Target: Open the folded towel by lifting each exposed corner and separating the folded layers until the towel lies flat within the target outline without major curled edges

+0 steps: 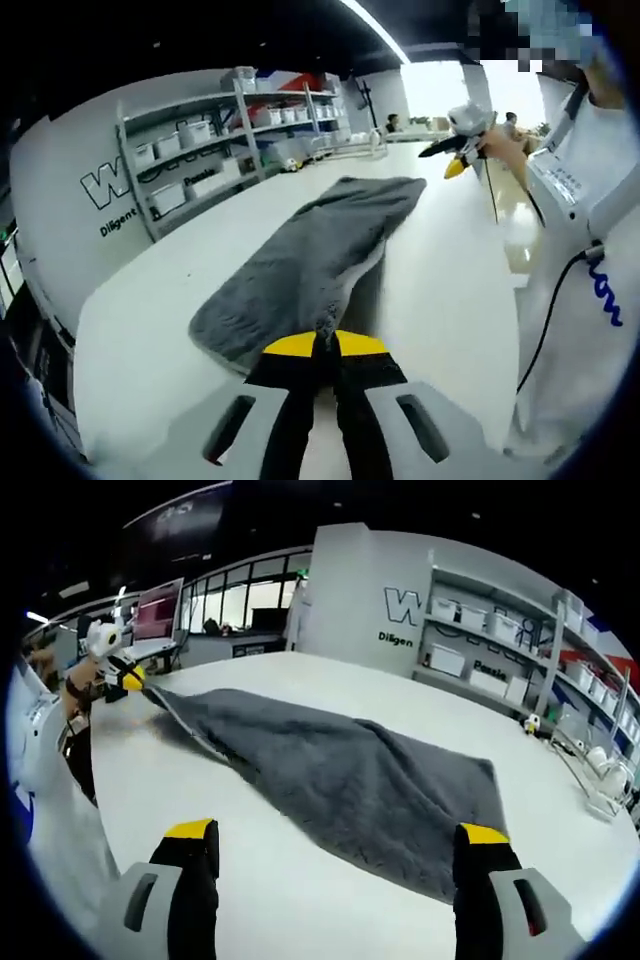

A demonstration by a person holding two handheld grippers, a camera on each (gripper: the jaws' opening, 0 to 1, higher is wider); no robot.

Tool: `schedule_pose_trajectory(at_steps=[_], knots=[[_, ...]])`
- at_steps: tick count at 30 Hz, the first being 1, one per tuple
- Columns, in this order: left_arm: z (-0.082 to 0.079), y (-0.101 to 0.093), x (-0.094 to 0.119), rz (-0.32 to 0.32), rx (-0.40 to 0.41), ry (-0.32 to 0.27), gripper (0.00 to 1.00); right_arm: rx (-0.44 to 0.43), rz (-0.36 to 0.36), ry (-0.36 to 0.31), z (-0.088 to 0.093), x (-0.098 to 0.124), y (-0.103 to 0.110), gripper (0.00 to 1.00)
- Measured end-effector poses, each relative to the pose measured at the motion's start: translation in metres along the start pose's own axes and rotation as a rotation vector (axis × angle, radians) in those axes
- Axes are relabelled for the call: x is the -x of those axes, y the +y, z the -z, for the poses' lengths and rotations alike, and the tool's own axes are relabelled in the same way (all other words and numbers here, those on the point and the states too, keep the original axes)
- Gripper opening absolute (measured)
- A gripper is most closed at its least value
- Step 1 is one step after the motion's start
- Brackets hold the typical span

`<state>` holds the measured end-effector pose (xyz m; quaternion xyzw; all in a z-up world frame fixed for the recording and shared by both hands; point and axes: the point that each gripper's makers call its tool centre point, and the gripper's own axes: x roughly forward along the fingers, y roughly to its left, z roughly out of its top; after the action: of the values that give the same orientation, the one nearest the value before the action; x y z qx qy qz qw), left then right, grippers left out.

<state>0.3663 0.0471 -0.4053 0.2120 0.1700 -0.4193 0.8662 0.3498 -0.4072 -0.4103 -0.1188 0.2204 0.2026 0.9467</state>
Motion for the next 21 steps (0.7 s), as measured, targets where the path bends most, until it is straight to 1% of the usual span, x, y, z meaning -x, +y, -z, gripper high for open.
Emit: schedule_pose_trajectory(at_steps=[3,6,7,8,9,10,12,13,14,17,19,21], knots=[[0.011,0.010,0.005,-0.045,0.009,0.027,0.04,-0.003,0.002,0.004,0.002,-0.001,-0.001,0.99],[0.025,0.013,0.007,-0.056,0.032,0.060,0.04,-0.005,0.001,0.007,0.004,-0.001,-0.001,0.99],[0.032,0.011,0.008,-0.048,0.035,0.086,0.04,-0.005,0.000,0.008,0.004,-0.001,-0.001,0.99],[0.034,0.011,0.008,-0.045,0.035,0.092,0.04,-0.004,-0.002,0.007,0.004,-0.001,-0.001,0.99],[0.046,0.004,0.005,-0.019,0.034,0.132,0.04,-0.004,-0.003,0.007,0.004,-0.001,-0.001,0.99],[0.051,0.000,0.004,0.000,0.028,0.145,0.04,-0.003,-0.004,0.006,0.003,-0.001,-0.001,0.99],[0.055,-0.004,0.002,0.013,0.027,0.155,0.04,-0.002,-0.005,0.006,0.003,-0.001,0.000,0.99],[0.063,-0.010,-0.001,0.033,0.024,0.180,0.05,-0.002,-0.007,0.008,0.004,-0.001,0.000,0.99],[0.064,-0.011,-0.001,0.036,0.024,0.181,0.05,-0.001,-0.007,0.008,0.004,-0.001,0.000,0.99],[0.073,-0.019,-0.003,0.063,0.054,0.196,0.05,-0.001,-0.008,0.011,0.005,-0.001,0.000,0.99],[0.077,-0.021,-0.004,0.067,0.059,0.201,0.05,-0.002,-0.007,0.014,0.006,-0.001,0.000,0.99],[0.083,-0.022,-0.003,0.070,0.094,0.201,0.06,-0.003,-0.003,0.019,0.008,-0.001,-0.002,0.99]])
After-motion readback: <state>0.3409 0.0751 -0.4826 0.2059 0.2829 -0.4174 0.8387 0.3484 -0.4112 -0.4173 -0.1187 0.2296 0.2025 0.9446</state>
